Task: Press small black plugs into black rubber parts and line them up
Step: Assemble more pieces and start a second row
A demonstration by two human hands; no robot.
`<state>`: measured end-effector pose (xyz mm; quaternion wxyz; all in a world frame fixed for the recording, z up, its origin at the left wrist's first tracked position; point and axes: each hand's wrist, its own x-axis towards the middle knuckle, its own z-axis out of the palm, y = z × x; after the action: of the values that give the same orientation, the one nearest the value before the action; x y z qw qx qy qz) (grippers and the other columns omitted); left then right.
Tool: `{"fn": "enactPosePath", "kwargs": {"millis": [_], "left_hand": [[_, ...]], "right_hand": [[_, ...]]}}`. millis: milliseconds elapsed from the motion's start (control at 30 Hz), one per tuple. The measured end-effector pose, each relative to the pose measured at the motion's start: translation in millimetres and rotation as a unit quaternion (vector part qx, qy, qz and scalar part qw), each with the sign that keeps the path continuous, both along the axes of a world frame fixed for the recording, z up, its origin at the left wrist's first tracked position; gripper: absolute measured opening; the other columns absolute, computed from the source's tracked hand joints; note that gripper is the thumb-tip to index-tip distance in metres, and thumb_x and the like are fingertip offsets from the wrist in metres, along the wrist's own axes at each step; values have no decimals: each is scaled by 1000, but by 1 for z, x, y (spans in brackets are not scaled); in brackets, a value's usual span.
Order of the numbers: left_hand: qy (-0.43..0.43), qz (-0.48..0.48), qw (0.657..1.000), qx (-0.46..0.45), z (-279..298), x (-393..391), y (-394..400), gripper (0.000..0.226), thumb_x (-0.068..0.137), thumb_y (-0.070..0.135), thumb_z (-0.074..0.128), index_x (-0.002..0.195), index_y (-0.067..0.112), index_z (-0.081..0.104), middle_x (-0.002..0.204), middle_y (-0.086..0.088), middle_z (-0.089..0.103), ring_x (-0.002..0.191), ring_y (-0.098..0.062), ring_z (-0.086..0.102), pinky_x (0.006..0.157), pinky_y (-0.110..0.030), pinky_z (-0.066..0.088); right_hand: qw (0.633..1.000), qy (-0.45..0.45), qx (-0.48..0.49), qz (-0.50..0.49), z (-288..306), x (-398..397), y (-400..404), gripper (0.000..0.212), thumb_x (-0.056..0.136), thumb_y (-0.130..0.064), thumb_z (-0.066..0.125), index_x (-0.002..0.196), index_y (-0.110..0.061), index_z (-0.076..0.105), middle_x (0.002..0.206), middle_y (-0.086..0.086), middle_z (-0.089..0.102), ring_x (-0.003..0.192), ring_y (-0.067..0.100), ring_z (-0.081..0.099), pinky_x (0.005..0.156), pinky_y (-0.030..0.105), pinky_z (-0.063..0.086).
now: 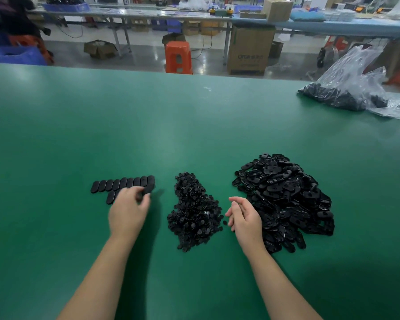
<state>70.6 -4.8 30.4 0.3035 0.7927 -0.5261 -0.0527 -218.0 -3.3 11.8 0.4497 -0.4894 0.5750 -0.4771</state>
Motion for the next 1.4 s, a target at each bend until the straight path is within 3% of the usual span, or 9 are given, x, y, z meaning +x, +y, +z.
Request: {"fn": "enactPosePath", "kwargs": {"millis": [167,333,533,667,767,933,1167,1400], "left_hand": [[17,162,986,44,-17,69,25,24,91,29,68,109,14,73,96,-11,66,82,-32,59,68,-35,43],[20,199,978,61,-20,89,27,26,93,35,68,106,14,74,93,-10,66,75,-28,50,64,-34,42],[31,182,980,75,-14,91,18,32,92,39,69,110,13,73,102,-12,69,93,-37,63,71,-38,48],[36,166,985,41,-12,86,19,25,99,17,56,117,8,70,110,-18,70,99,-41,63,82,-45,50],[42,160,986,29,-10,81,22,33,94,3,48,119,10,69,114,-15,70,102,-40,63,85,-45,51],[14,148,989,14,-9,72,24,31,91,0,47,104,11,72,105,-12,69,86,-34,60,72,-38,46],[18,141,990,1,-14,65,23,27,91,2,49,100,12,72,103,-10,65,82,-30,56,71,-36,44],[40,-33,998,-32,-11,6,8,23,94,8,57,111,15,71,104,1,67,83,-16,60,73,-31,48]], "right_hand": [[1000,-1,4,6,4,0,2,20,105,-16,49,104,-27,66,72,-6,67,57,10,54,53,34,44],[1000,11,6,4,5,1,3,21,105,-14,49,103,-26,66,71,-5,67,57,13,53,55,39,43],[1000,21,6,3,4,1,2,21,104,-13,50,102,-25,66,71,-5,67,58,13,53,56,39,44],[1000,23,4,2,3,1,2,20,104,-13,49,101,-24,66,71,-4,67,57,12,54,55,39,44],[1000,27,4,3,3,1,2,20,104,-13,50,100,-25,66,71,-4,67,57,12,54,55,38,44],[1000,28,7,0,2,2,2,20,104,-13,50,100,-25,66,71,-4,68,58,14,54,55,39,44],[1000,26,9,0,2,2,2,20,103,-14,51,98,-25,66,72,-2,68,57,14,53,55,39,43],[999,38,11,2,2,2,2,19,103,-14,51,97,-24,67,72,-3,68,58,13,54,56,39,45]]}}
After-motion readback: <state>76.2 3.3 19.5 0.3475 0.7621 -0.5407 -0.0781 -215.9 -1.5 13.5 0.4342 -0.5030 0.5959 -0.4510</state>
